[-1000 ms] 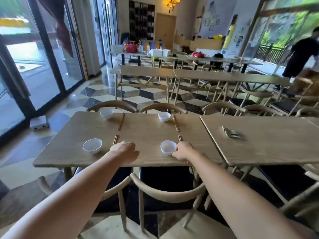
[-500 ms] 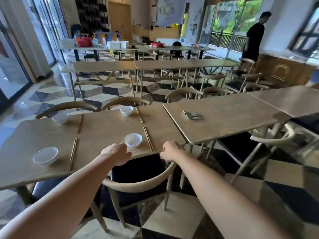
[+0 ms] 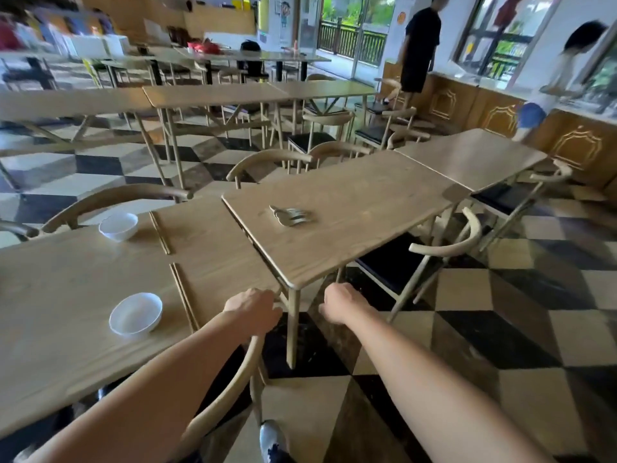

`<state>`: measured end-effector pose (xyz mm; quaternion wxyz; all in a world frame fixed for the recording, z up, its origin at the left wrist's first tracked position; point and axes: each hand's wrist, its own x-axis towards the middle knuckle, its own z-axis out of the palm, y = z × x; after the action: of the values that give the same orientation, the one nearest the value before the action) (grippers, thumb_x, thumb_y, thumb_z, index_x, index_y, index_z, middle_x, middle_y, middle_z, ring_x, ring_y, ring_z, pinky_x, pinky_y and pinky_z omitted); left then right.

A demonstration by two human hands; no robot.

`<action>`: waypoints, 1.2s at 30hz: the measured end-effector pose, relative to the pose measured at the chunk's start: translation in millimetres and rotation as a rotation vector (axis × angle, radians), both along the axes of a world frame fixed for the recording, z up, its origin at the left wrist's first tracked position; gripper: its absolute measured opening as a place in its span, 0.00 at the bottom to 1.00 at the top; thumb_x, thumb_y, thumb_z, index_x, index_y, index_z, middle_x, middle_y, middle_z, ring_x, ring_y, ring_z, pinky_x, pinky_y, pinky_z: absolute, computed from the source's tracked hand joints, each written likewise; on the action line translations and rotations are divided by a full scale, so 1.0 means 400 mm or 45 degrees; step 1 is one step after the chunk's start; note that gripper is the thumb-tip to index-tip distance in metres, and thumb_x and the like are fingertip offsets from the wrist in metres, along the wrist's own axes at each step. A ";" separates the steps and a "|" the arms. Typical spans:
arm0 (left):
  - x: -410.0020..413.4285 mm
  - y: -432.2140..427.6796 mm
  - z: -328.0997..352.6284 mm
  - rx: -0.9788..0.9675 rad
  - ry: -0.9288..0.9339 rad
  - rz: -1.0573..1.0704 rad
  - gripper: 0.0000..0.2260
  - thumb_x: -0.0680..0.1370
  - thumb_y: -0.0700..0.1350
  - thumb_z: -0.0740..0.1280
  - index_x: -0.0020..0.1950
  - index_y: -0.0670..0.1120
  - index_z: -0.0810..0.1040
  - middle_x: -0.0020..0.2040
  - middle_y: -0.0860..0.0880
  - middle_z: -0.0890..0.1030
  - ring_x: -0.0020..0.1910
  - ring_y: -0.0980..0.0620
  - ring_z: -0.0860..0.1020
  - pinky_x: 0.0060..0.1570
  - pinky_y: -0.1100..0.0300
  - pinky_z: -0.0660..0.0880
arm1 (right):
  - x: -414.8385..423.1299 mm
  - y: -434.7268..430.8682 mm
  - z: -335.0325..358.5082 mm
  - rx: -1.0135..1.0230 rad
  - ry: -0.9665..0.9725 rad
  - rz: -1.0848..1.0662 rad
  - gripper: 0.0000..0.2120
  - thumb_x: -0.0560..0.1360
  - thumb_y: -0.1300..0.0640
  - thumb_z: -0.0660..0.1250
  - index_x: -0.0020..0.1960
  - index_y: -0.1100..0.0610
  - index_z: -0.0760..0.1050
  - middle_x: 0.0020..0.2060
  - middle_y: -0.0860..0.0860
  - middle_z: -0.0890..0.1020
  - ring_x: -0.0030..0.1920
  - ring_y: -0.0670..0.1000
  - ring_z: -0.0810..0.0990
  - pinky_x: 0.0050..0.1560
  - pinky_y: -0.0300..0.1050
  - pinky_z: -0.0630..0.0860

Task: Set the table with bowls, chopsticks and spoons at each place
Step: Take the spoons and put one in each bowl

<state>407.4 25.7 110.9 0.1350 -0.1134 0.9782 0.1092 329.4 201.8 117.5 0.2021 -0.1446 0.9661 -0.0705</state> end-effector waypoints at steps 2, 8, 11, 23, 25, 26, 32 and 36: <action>-0.123 -0.026 -0.034 0.032 -0.017 0.021 0.10 0.80 0.56 0.57 0.46 0.52 0.72 0.41 0.52 0.75 0.42 0.48 0.77 0.38 0.56 0.72 | -0.124 -0.020 -0.022 0.014 -0.015 -0.022 0.16 0.78 0.49 0.64 0.58 0.59 0.78 0.62 0.56 0.78 0.59 0.59 0.79 0.54 0.47 0.75; -0.489 -0.154 -0.070 0.086 -0.127 0.110 0.16 0.80 0.55 0.57 0.61 0.49 0.76 0.60 0.45 0.80 0.55 0.44 0.80 0.43 0.55 0.74 | -0.494 -0.129 -0.039 0.066 -0.044 -0.016 0.11 0.77 0.55 0.62 0.57 0.57 0.77 0.56 0.56 0.79 0.55 0.58 0.79 0.47 0.45 0.73; -0.626 -0.211 -0.075 0.150 -0.167 0.222 0.16 0.80 0.54 0.59 0.61 0.47 0.76 0.61 0.43 0.79 0.57 0.41 0.79 0.49 0.54 0.76 | -0.629 -0.183 -0.046 0.059 -0.083 -0.008 0.11 0.77 0.57 0.61 0.59 0.56 0.76 0.56 0.56 0.78 0.56 0.58 0.78 0.50 0.46 0.74; -0.940 -0.301 -0.225 0.921 -0.392 0.945 0.10 0.82 0.47 0.62 0.42 0.44 0.72 0.37 0.46 0.79 0.37 0.44 0.83 0.42 0.51 0.84 | -1.103 -0.493 -0.134 0.148 -0.158 0.350 0.17 0.77 0.53 0.63 0.63 0.58 0.75 0.63 0.58 0.78 0.62 0.59 0.77 0.57 0.46 0.74; -0.999 -0.296 -0.259 1.117 -0.408 1.137 0.08 0.82 0.46 0.63 0.47 0.42 0.73 0.41 0.45 0.79 0.33 0.46 0.82 0.39 0.51 0.83 | -1.192 -0.549 -0.178 0.138 -0.200 0.438 0.18 0.78 0.56 0.62 0.66 0.59 0.73 0.65 0.59 0.76 0.65 0.60 0.75 0.60 0.47 0.73; -1.032 -0.292 -0.286 1.239 -0.392 1.262 0.07 0.81 0.45 0.64 0.50 0.41 0.74 0.42 0.44 0.79 0.32 0.46 0.81 0.38 0.50 0.82 | -1.238 -0.574 -0.202 0.136 -0.211 0.488 0.17 0.78 0.57 0.61 0.66 0.59 0.73 0.65 0.59 0.74 0.65 0.60 0.74 0.61 0.48 0.72; -1.221 -0.231 -0.415 1.953 -0.041 2.097 0.11 0.81 0.46 0.65 0.59 0.39 0.75 0.50 0.40 0.81 0.41 0.40 0.81 0.39 0.49 0.82 | -1.439 -0.680 -0.389 0.237 -0.372 0.888 0.17 0.74 0.48 0.63 0.59 0.55 0.69 0.62 0.55 0.66 0.65 0.61 0.64 0.65 0.57 0.66; -1.307 -0.214 -0.434 2.023 0.343 2.411 0.10 0.83 0.43 0.62 0.57 0.36 0.74 0.40 0.38 0.84 0.36 0.42 0.80 0.31 0.55 0.80 | -1.455 -0.676 -0.455 0.137 -0.381 0.972 0.23 0.77 0.47 0.64 0.69 0.55 0.66 0.66 0.56 0.67 0.67 0.60 0.62 0.68 0.57 0.63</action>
<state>-115.3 -59.9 -62.5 -0.0672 -0.6490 0.1809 0.7359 -252.5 -68.8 -64.6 0.3593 -0.4699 0.8053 0.0398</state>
